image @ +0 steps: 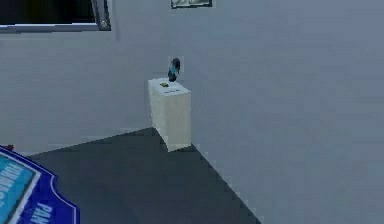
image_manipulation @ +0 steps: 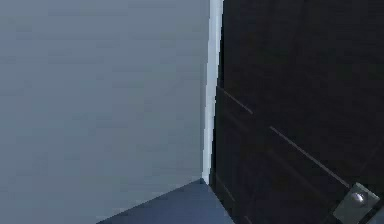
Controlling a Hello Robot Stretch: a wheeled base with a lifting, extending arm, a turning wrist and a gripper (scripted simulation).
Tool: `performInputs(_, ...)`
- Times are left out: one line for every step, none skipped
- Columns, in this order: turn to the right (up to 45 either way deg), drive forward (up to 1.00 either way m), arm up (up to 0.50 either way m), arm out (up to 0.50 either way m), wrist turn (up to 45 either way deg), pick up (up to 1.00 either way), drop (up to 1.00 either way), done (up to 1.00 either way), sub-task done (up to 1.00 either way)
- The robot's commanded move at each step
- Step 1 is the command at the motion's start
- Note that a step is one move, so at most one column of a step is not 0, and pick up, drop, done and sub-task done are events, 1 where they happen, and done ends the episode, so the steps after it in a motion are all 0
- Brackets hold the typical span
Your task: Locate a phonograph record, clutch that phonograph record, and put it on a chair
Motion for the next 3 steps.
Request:
performInputs(0.0,0.15,0.0,0.0,0.0,0.0,0.0,0.0,0.0)
performInputs(-6.0,0.0,0.0,0.0,0.0,0.0,0.0,0.0,0.0)
performInputs(0.0,0.2,0.0,0.0,0.0,0.0,0.0,0.0,0.0)
